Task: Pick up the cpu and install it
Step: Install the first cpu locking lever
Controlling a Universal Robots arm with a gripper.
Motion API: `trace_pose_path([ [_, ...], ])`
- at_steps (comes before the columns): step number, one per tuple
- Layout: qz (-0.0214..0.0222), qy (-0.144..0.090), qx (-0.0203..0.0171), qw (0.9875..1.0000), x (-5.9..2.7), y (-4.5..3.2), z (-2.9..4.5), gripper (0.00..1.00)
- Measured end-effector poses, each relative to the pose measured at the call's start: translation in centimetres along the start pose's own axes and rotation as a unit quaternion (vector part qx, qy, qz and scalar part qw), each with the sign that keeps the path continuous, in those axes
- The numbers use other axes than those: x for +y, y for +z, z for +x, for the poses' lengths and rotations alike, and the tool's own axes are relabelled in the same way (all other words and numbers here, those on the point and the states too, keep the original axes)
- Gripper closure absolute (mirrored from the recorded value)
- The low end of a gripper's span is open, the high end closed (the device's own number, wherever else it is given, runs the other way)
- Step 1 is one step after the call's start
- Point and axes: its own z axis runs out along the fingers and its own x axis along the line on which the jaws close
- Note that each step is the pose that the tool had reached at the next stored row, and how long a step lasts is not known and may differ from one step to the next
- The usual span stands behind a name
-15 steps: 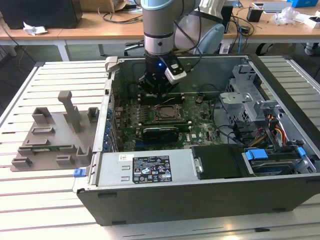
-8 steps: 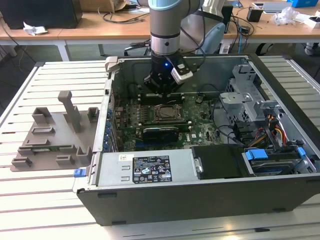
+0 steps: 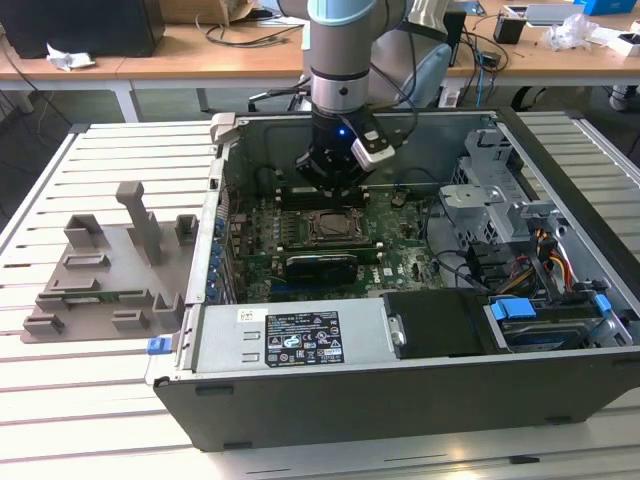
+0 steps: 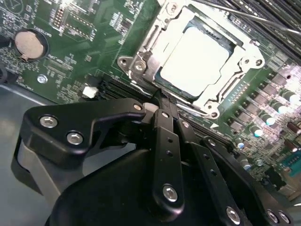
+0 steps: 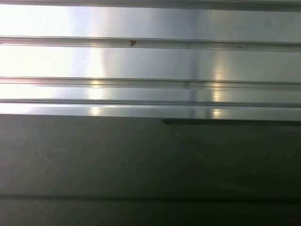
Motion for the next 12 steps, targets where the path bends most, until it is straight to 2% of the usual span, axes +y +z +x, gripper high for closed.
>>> trace_pose_path([
  [12,0.0005,0.0,0.0002,1.0,-0.07,0.49,-0.84,0.89],
])
